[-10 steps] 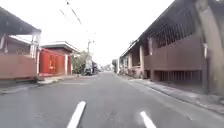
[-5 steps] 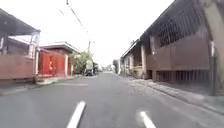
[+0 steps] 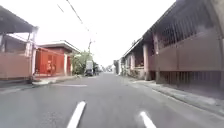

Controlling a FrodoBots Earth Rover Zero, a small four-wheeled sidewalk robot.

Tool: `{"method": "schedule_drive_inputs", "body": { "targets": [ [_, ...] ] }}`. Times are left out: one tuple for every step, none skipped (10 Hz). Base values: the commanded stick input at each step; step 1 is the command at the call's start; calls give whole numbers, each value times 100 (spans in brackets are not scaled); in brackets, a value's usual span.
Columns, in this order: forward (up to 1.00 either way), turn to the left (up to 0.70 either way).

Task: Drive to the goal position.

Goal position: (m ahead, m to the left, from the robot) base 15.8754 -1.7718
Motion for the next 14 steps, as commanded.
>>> {"method": "schedule_drive_inputs", "body": {
  "targets": [
    [70,0],
    [70,0],
    [69,0],
    [67,0],
    [64,0],
    [61,0],
    [59,0],
    [56,0],
    [57,0],
    [60,0],
    [65,0],
    [70,0],
    [70,0],
    [70,0]
  ]
}}
